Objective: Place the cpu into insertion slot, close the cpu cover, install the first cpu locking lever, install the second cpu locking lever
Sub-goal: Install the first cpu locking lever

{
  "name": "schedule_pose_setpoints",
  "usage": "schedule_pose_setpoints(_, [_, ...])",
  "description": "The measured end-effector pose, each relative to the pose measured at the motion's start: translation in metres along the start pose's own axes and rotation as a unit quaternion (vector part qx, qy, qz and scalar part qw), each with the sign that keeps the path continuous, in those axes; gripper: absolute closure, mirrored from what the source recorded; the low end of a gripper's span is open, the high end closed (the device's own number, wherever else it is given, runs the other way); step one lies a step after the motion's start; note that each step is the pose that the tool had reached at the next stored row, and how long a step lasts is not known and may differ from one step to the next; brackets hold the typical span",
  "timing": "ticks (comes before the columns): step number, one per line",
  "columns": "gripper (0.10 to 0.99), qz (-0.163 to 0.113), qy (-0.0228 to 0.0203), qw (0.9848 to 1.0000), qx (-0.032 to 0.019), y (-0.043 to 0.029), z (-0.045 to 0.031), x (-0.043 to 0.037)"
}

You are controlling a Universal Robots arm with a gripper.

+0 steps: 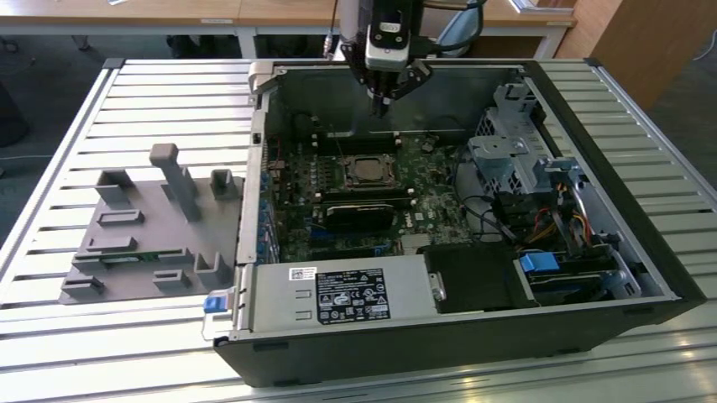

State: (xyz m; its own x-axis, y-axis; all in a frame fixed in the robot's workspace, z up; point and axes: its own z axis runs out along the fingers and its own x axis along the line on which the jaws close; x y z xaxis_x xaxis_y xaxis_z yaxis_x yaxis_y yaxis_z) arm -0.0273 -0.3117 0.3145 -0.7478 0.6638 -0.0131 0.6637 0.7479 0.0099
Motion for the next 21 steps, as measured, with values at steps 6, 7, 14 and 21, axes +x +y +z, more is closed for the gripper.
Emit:
schedule_pose_setpoints(6, [0.965,-0.037,0.0003,0.9993,-0.0005,0.0,0.0,0.0])
schedule_pose_setpoints(7, [0.965,-0.042,0.0004,0.9991,-0.0006,0.0,0.0,0.0])
schedule_pose_setpoints(14, [0.965,-0.068,0.0007,0.9977,-0.0009,-0.0001,0.0001,-0.0001])
schedule_pose_setpoints(21, [0.965,-0.089,0.0009,0.996,-0.0012,-0.0002,0.0,-0.0002])
